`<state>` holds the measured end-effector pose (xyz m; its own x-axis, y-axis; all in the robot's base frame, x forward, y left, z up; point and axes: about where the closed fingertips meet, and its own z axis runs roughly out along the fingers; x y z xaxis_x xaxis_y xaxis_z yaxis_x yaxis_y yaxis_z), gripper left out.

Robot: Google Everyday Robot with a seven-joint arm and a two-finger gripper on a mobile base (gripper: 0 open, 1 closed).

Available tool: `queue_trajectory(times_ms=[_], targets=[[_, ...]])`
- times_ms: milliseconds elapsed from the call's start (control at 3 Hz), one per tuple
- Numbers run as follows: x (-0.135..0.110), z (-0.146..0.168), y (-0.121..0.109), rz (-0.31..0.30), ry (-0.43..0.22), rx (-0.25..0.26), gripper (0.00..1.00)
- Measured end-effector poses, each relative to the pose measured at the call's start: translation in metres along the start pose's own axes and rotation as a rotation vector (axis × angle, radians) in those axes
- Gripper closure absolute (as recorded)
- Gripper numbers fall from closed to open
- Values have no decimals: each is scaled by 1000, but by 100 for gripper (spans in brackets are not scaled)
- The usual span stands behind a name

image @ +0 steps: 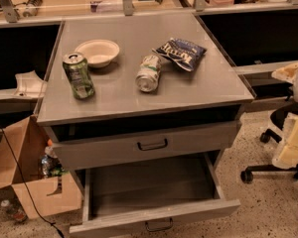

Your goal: Close middle drawer

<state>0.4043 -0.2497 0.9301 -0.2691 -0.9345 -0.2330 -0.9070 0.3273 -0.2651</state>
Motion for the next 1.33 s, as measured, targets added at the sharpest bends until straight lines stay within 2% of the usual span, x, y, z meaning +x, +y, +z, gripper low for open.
queue_trajectory(times_ms=[333,667,1333], targets=[[0,0,0,0,0,0,0],[7,16,18,20,-6,-30,0],[43,69,52,101,-12,-104,0]])
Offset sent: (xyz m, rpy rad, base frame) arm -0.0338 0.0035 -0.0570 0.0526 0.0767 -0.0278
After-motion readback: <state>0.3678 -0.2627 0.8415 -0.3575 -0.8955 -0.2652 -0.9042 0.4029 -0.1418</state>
